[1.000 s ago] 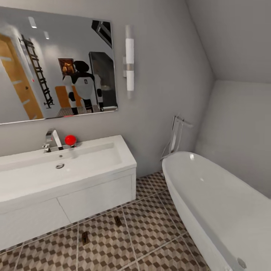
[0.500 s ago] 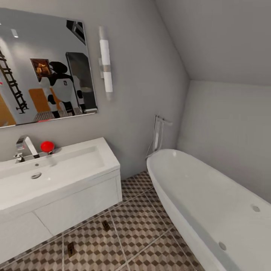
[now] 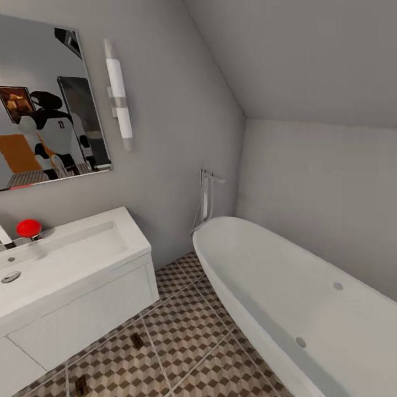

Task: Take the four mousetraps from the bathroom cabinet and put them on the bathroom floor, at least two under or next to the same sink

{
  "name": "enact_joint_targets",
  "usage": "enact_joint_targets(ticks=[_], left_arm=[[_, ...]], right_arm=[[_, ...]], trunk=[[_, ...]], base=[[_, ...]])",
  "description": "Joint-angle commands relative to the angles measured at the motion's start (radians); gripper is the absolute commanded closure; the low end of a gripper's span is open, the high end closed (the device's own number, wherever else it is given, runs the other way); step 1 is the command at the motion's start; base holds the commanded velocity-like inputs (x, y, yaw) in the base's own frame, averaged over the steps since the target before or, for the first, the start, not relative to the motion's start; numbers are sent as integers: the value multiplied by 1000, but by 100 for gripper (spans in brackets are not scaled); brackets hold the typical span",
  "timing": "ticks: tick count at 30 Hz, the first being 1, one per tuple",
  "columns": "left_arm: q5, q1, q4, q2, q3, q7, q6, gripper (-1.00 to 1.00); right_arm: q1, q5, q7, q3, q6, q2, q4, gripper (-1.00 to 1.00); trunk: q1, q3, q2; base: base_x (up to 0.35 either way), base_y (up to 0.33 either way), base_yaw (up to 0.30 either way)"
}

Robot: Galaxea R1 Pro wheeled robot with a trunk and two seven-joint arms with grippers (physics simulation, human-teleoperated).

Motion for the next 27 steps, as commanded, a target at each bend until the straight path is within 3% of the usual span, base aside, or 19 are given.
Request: enact_joint_targets(ticks=[1,14,27], left_arm=[[7,-1,1,0,-9,1,2,-100],[7,0,1,0,-9,1,2,-100],[7,0,1,0,-9,1,2,-100]], right_arm=[[-1,-11,-2,8,-5,1,2,-100],[-1,-11,-2,8,-5,1,2,-100],[-1,-11,-3,7,-5,-4,1,-100]], trunk=[[0,-1,-1],[0,7,-1],[0,8,-1]], base=[[0,0,-300],[0,0,-286],[0,0,-51]])
